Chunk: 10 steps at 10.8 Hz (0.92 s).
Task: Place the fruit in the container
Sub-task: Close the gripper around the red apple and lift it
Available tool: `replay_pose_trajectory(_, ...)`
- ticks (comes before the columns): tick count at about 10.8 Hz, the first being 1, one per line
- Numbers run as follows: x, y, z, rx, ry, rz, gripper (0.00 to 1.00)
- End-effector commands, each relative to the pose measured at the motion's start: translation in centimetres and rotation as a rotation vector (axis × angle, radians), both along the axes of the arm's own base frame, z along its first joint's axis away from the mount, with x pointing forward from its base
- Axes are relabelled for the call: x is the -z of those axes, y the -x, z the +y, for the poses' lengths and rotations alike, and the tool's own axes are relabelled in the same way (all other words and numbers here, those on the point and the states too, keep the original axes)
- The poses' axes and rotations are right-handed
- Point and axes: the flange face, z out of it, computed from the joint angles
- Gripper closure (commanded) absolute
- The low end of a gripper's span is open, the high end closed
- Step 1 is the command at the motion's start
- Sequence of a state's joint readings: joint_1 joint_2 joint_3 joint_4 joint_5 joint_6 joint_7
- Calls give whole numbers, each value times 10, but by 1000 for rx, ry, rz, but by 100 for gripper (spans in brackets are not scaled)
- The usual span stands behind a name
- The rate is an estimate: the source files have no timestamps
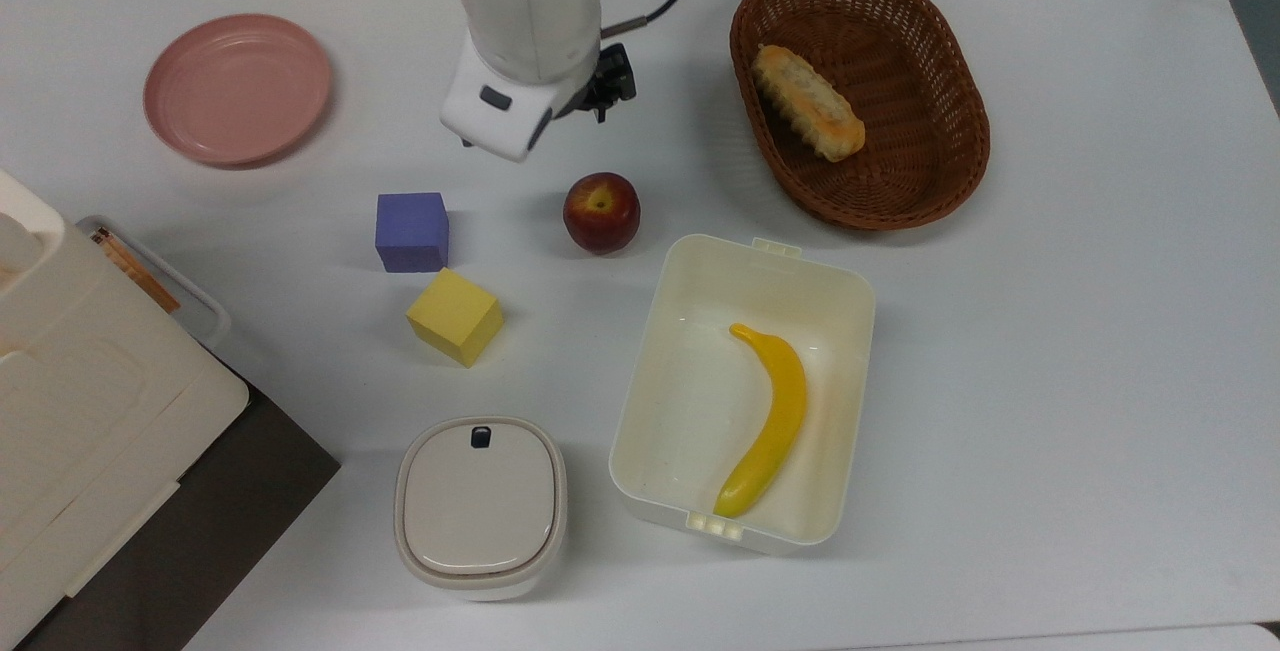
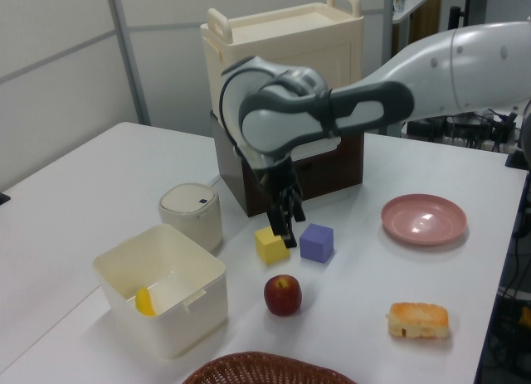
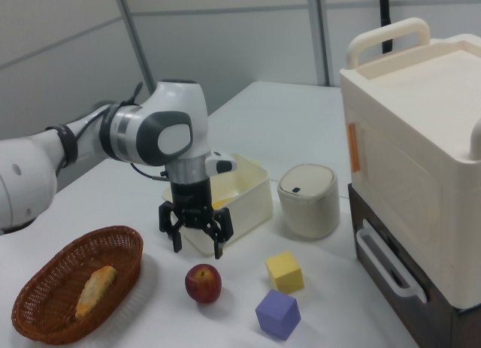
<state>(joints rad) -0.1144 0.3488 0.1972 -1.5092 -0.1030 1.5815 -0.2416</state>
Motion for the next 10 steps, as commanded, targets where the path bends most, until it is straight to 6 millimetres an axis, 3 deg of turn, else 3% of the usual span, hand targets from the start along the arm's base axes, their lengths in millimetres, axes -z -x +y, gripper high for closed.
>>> replay_pose_trajectory(1, 25, -1, 7, 14, 29, 28, 0)
replay_pose_trajectory(5, 74, -7, 34, 79, 92, 78, 0)
replay_pose_trajectory(10, 100, -15, 50, 115, 99, 39, 0)
